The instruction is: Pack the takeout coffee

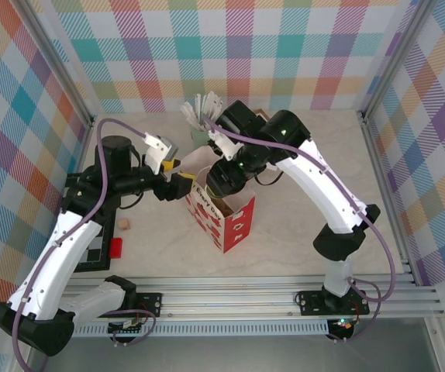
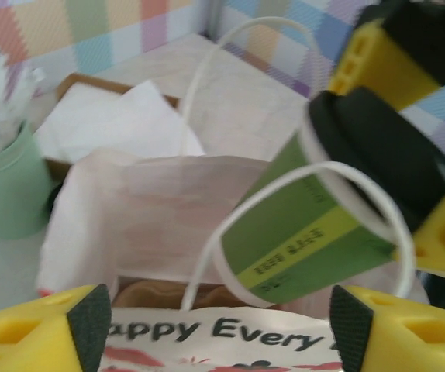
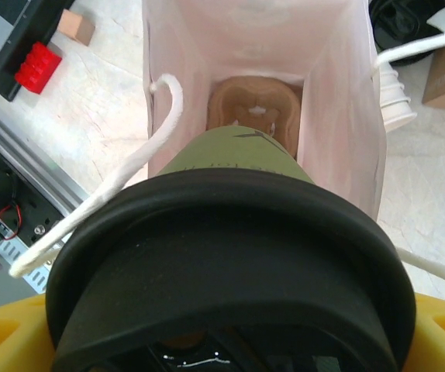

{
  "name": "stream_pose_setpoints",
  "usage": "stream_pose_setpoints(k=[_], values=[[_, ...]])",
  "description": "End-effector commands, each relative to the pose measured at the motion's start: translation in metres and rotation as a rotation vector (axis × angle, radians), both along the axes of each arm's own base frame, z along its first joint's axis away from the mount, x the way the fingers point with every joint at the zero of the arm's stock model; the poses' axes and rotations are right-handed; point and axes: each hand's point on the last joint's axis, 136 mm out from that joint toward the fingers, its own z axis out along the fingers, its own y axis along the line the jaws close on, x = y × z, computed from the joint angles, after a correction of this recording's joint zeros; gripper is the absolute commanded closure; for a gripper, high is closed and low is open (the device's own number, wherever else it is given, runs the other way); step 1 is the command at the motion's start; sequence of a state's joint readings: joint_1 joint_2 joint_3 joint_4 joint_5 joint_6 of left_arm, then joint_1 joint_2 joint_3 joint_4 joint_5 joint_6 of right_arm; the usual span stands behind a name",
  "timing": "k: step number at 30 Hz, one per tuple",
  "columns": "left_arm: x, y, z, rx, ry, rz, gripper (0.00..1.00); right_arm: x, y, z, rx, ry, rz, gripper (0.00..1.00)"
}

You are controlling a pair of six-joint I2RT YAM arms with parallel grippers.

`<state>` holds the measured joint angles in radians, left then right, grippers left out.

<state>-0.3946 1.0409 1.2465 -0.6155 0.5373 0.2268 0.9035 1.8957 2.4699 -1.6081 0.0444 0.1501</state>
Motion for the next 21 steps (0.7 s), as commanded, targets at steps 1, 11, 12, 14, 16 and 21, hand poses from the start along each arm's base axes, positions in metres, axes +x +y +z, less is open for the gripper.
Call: stream_pose_setpoints(k=[1,11,12,14,16,21], values=[[-0.013,-0.023,0.016,-0.049,-0.054,-0.109,0.30,-0.009,-0.008,-0.014,-0.062,0.069,-0.023,0.49],[-0.033,-0.035,0.000,-0.097,-0.007,-0.168,0.36,-0.009,0.000,-0.032,-0.079,0.132,-0.025,0.49],[-0.034,-0.035,-0.004,-0.096,0.000,-0.173,0.36,-0.010,-0.002,-0.032,-0.078,0.137,-0.024,0.49],[-0.035,-0.035,-0.011,-0.088,0.015,-0.173,0.36,-0.010,-0.007,-0.029,-0.071,0.130,-0.037,0.49],[-0.034,-0.034,-0.014,-0.088,0.021,-0.158,0.36,-0.010,-0.011,-0.025,-0.052,0.126,-0.045,0.49],[-0.037,-0.041,-0.010,-0.106,-0.001,-0.172,0.34,-0.011,-0.015,-0.026,-0.030,0.145,-0.054,0.50]])
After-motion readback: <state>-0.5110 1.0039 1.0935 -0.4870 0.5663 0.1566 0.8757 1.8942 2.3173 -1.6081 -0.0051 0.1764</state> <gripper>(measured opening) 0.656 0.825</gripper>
